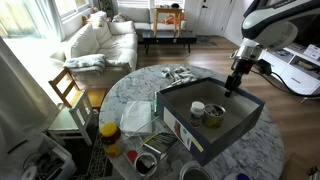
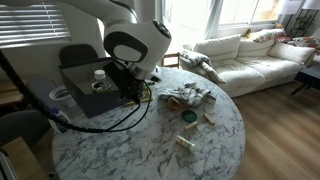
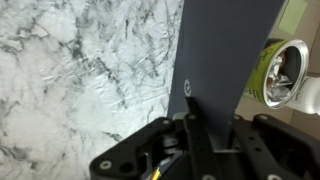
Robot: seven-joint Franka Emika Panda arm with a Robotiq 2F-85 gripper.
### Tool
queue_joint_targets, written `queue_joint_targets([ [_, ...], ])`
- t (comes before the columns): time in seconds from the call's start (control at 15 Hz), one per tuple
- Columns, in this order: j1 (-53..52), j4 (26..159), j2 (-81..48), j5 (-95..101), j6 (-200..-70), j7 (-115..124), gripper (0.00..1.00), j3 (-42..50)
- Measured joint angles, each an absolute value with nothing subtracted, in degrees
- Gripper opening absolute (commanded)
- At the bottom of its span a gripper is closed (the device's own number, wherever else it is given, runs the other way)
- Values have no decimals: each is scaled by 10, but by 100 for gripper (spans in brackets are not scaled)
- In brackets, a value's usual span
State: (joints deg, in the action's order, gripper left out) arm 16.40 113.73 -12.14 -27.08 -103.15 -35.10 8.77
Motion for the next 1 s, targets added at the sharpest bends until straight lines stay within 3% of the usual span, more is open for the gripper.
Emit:
queue_joint_targets([
  [1.0, 106, 1142, -117, -287, -1032, -315, 2, 31],
])
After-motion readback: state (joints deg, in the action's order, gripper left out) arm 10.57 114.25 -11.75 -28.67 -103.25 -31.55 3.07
